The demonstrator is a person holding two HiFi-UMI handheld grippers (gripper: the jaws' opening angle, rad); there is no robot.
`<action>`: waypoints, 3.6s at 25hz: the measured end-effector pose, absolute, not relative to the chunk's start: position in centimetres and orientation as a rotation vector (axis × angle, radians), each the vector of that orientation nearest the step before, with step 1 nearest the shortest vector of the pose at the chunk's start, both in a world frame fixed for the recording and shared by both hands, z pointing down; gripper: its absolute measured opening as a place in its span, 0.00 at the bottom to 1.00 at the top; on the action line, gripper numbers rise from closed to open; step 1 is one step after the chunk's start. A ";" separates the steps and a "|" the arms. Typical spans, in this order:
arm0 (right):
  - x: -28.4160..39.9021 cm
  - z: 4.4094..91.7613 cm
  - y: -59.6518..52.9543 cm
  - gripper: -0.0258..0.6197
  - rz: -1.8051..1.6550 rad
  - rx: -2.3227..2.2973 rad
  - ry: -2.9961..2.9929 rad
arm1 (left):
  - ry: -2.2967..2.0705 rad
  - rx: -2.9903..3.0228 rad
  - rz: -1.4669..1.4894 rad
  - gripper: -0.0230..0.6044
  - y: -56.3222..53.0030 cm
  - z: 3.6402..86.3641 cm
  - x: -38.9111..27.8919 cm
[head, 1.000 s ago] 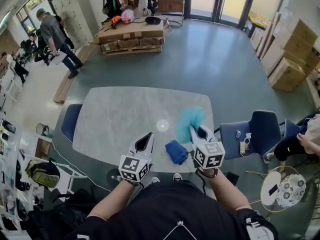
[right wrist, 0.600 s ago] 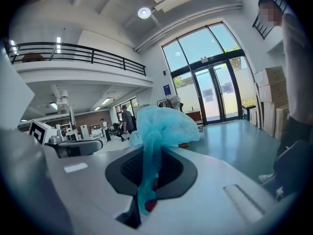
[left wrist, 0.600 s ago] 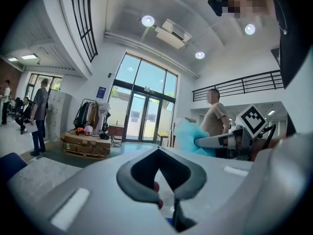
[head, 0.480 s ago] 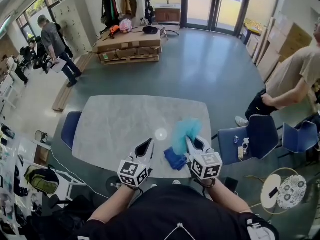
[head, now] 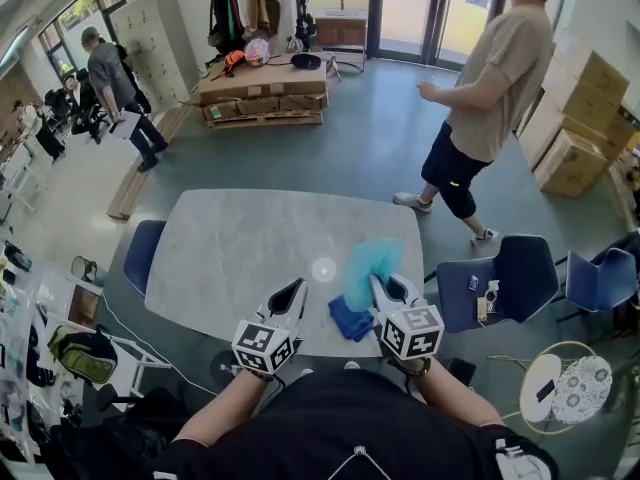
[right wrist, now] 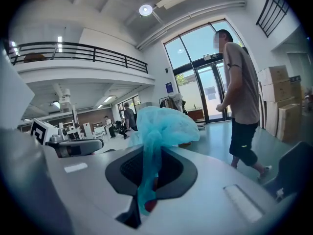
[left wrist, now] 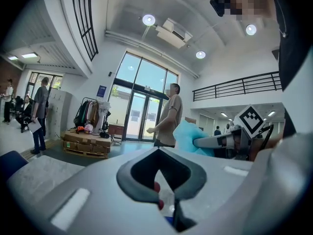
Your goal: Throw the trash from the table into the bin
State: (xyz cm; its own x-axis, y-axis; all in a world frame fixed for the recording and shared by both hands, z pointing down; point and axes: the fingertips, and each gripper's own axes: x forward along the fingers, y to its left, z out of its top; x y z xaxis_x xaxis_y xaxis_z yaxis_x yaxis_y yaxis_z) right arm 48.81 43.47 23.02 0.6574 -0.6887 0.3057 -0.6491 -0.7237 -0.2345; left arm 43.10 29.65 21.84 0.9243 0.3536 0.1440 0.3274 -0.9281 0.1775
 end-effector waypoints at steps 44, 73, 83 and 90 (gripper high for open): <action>17.5 25.5 10.9 0.11 -0.667 -2.173 2.279 | -0.715 2.820 0.098 0.04 6.6 24.1 3.2; 7.3 49.6 -9.0 0.11 -1.295 -2.069 2.543 | -1.043 2.423 0.323 0.04 -8.3 41.9 -11.4; 7.9 72.1 -7.9 0.11 -1.850 -2.019 2.399 | -1.067 2.184 0.418 0.04 -4.3 56.0 -13.0; 7.3 86.1 -6.3 0.11 -2.006 -2.017 2.344 | -1.063 2.059 0.408 0.04 -2.4 64.0 -13.3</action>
State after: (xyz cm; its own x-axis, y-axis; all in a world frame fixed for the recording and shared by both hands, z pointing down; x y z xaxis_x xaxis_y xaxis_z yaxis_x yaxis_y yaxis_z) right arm 7.31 -6.33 86.05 -0.3001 -0.3635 0.8819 -0.9275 -0.1049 -0.3588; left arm -13.25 -2.43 63.99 0.6006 -0.5511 0.5793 -0.7972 -0.3569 0.4869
